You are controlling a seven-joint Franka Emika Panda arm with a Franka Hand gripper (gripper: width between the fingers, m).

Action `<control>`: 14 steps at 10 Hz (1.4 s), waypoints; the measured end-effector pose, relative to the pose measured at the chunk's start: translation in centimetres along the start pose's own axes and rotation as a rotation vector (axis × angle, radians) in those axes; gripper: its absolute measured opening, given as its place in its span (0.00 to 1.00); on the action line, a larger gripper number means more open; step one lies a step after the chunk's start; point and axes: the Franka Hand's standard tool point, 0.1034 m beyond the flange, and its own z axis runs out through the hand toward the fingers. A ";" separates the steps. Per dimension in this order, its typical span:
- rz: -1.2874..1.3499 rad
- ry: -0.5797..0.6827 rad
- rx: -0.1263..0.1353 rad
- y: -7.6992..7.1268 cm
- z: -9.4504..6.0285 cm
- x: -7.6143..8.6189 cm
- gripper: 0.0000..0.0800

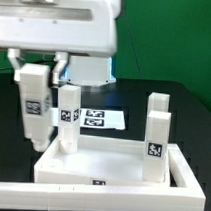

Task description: Assemble desk

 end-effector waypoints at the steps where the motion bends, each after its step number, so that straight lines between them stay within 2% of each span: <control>1: -0.017 0.076 -0.028 0.8 -0.2 0.3 0.36; 3: -0.018 0.066 -0.028 0.8 0.0 -0.1 0.36; 4: -0.049 0.074 -0.032 1.4 -0.2 -0.2 0.36; 5: -0.064 0.080 -0.030 3.5 -1.2 -0.8 0.36; 6: -0.063 0.086 -0.007 5.3 -2.4 -1.0 0.36; 7: -0.044 0.101 0.010 5.6 -2.7 -1.2 0.36; 8: -0.033 0.123 0.016 4.1 -2.4 -1.8 0.36; 10: 0.031 0.113 0.045 0.9 -1.4 -2.5 0.36; 11: 0.035 0.111 0.050 0.5 -1.2 -2.4 0.36; 14: 0.039 0.110 0.047 0.8 -1.1 -2.5 0.36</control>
Offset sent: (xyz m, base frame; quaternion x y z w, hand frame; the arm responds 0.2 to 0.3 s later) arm 0.0000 0.0000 0.0000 0.0000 0.0000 0.0000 1.0000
